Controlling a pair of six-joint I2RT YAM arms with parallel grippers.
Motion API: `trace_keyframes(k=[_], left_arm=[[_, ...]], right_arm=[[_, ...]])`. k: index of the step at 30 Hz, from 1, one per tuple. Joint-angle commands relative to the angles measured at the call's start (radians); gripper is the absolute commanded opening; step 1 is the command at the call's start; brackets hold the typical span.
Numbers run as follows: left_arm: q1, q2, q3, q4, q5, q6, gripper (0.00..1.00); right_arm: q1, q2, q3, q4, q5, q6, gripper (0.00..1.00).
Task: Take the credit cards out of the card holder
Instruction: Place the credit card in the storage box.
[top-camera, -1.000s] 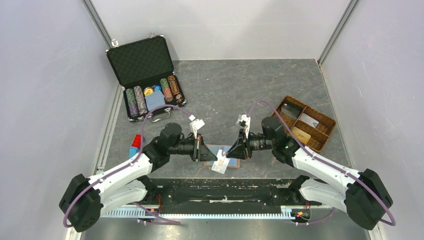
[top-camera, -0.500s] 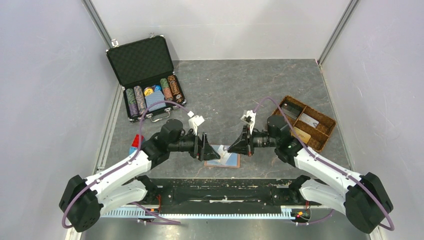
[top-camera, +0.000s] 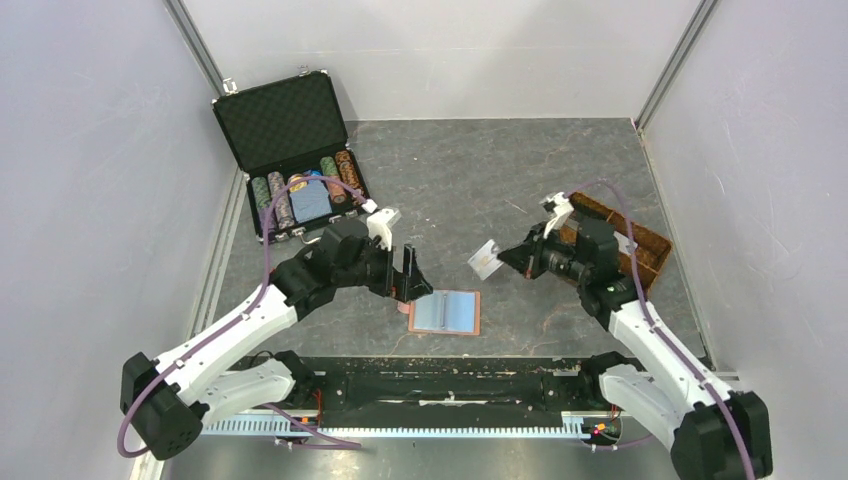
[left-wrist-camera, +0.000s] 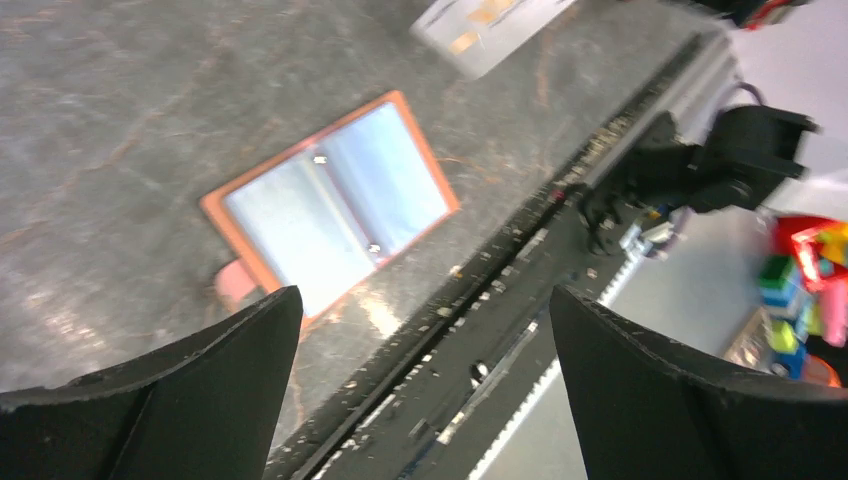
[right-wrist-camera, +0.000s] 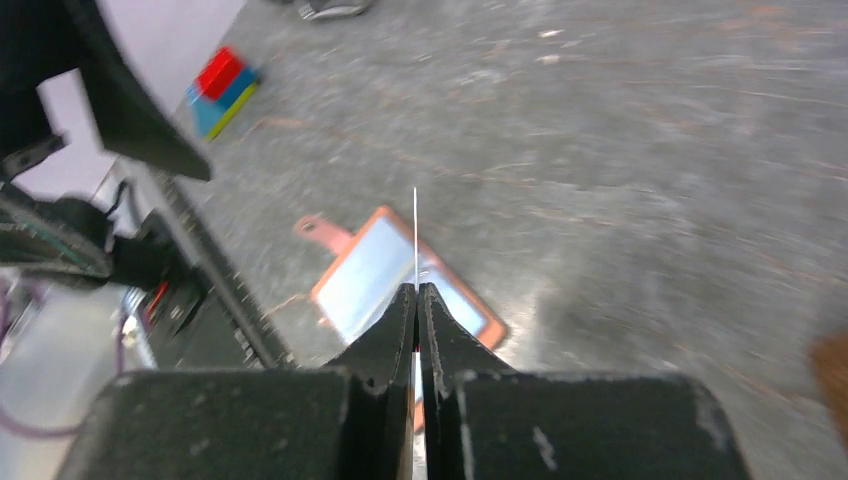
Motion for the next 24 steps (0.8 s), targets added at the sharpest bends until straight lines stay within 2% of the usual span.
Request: trace_keyframes(k=[1,6,9,15,21,24], left_arm=[[0.003,-0.017,0.048,-0.117,-0.221,0.056,1.0],[0.003,-0.074,0.004,-0.146,-0.344,0.056,1.0],[0.003,-0.091,-0.001,-0.149,-0.398,0.075,1.0],[0.003,-0.056,0.011,-0.149,-0.377,0.108,1.0],[0.002,-0.054,0.01,-0.145,-0.406,0.115,1.0],[0.003,-0.057,0.003,-0.131,-0.419,0.117,1.0]], right_arm=[[-0.102,-0.078,0.066,-0.127,0.179,-0.009,0.0],[-0.212,-0.125,0.143,-0.297,0.397,-0.035,0.0],[-0.269,-0.132,0.171,-0.345,0.483,-0.053,0.0],[-0.325,-0.144,0.168,-0.353,0.607,-0.041,0.0],[-0.39,-0.143,0.181,-0.349,0.637,-0.021,0.0],[-0.415,-0.153,0.191,-0.363,0.724,-0.015,0.0]])
